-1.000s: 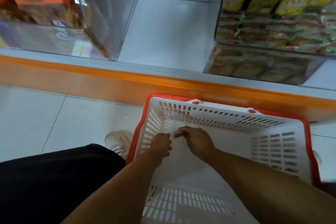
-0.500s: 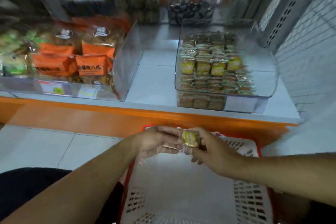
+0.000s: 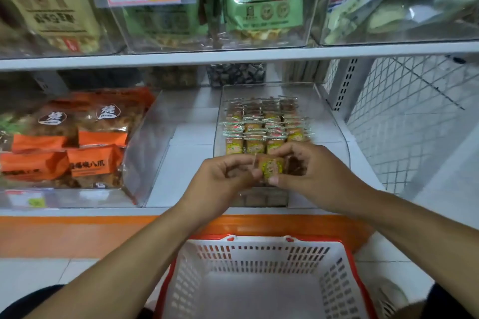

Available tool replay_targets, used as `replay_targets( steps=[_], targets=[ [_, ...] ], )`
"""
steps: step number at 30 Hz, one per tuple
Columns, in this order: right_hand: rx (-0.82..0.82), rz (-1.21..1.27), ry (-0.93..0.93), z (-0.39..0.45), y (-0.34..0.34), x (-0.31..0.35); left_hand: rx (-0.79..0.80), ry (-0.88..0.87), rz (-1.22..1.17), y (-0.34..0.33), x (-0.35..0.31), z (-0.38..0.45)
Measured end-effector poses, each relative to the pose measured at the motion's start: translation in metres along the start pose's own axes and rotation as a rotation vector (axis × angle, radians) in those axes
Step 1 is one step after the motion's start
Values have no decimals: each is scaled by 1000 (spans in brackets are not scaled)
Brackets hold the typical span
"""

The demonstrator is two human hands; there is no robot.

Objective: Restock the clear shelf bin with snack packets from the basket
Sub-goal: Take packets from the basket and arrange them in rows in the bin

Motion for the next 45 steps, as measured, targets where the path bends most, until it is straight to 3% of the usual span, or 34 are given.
replay_targets(
  steps=[5, 8, 12, 15, 20, 28, 37, 45],
  targets=[
    [91, -2, -55, 19, 23, -9, 1, -208, 334, -17, -9, 27],
    [110, -183, -97, 31, 32, -14, -15, -309, 540, -27, -6, 39],
    [-73, -419, -138, 45, 56, -18, -70, -398, 892, -34, 4, 54],
    [-217, -510, -137, 54, 68, -22, -19, -403, 1127, -35, 14, 65],
    [-206, -621, -127, 79, 57, -37, 85, -334, 1364, -30, 26, 94],
    [-207, -606, -306, 103, 50, -59, 72, -289, 1402, -36, 36, 115],
    [-217, -604, -288, 101, 45, -70, -53, -294, 1359, -40, 39, 126],
    [-141, -625, -293, 100, 37, -69, -32, -276, 1401, -43, 45, 126]
  ],
)
Point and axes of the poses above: each hand's wrist, its own z-axis towards the middle knuckle, its own y-axis out of the back of the hand, x = y × z, the point moved 4 cm from there along z, towards the middle knuckle, and after that the axes turned 2 degrees about -z, right-handed, at the moved point
